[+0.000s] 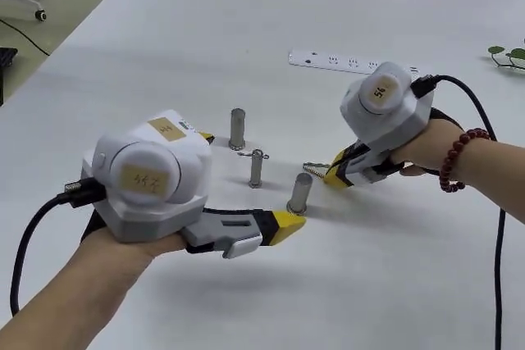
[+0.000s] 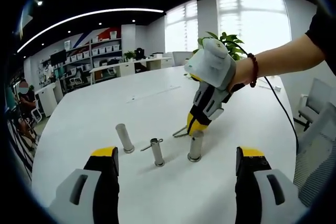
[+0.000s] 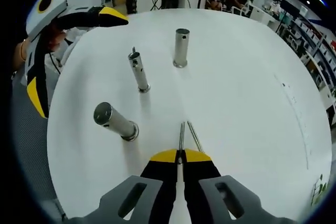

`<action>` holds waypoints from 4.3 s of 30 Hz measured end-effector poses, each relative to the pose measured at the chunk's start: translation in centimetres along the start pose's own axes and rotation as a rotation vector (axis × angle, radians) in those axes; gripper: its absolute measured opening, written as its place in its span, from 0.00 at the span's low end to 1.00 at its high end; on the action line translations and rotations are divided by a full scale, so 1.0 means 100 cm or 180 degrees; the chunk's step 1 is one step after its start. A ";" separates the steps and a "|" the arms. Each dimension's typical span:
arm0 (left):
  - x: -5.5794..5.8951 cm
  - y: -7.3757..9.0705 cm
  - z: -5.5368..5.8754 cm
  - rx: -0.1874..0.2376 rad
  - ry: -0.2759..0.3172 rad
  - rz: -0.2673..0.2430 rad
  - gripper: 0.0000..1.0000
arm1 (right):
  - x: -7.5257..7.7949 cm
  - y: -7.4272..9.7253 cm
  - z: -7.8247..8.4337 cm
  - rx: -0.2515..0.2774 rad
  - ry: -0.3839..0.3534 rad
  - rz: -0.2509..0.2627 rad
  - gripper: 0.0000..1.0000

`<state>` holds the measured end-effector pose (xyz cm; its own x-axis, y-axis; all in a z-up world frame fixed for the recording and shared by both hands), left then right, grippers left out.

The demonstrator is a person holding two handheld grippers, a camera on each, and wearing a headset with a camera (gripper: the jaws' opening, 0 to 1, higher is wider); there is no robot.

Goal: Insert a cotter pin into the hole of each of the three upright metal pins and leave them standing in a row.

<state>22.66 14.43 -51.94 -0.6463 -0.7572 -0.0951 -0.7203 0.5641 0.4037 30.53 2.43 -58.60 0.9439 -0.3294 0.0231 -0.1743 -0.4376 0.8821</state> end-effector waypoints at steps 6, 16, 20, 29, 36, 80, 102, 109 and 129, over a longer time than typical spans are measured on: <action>0.001 0.000 0.000 0.0005 0.0061 0.0010 0.88 | 0.001 0.002 -0.001 -0.0016 0.0132 0.0060 0.00; 0.005 0.001 -0.003 0.0048 0.0159 0.0063 0.82 | -0.005 0.020 -0.003 0.0145 0.0322 0.0214 0.00; 0.008 0.000 -0.006 0.0072 0.0235 0.0102 0.78 | -0.009 0.027 -0.004 0.0211 0.0416 0.0257 0.00; 0.012 -0.005 -0.014 0.0110 0.0366 0.0219 0.67 | -0.025 0.044 -0.010 0.0376 0.0615 0.0284 0.00; 0.014 -0.010 -0.019 0.0062 0.0462 0.0344 0.57 | -0.033 0.054 -0.015 0.0535 0.0711 0.0278 0.00; 0.041 -0.013 -0.023 -0.0159 0.1348 0.0854 0.02 | -0.090 0.072 -0.036 0.0923 0.1583 0.0020 0.00; 0.046 -0.012 -0.023 -0.0161 0.1247 0.0948 0.00 | -0.091 0.072 -0.036 0.0969 0.1429 0.0018 0.00; 0.045 -0.011 -0.019 -0.0115 0.1007 0.0963 0.00 | -0.091 0.070 -0.035 0.1057 0.1136 -0.0143 0.00; 0.046 0.000 -0.006 0.0039 0.0549 0.1076 0.00 | -0.091 0.067 -0.020 0.1254 0.0025 -0.0692 0.11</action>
<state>19.85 10.70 -51.86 -0.7968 -0.5714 0.1966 -0.4772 0.7946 0.3752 21.32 4.21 -51.97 0.9722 -0.1888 -0.1382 -0.0636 -0.7816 0.6205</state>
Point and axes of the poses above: the centre of the closed fingertips' face, and the gripper's own axes: y roughly backward along the fingers, x roughly to its right, z roughly out of its underside, the point moved 3 cm from there along y, roughly backward along the fingers, and after that the axes turned 6 degrees about -y, right-handed, at the moved point
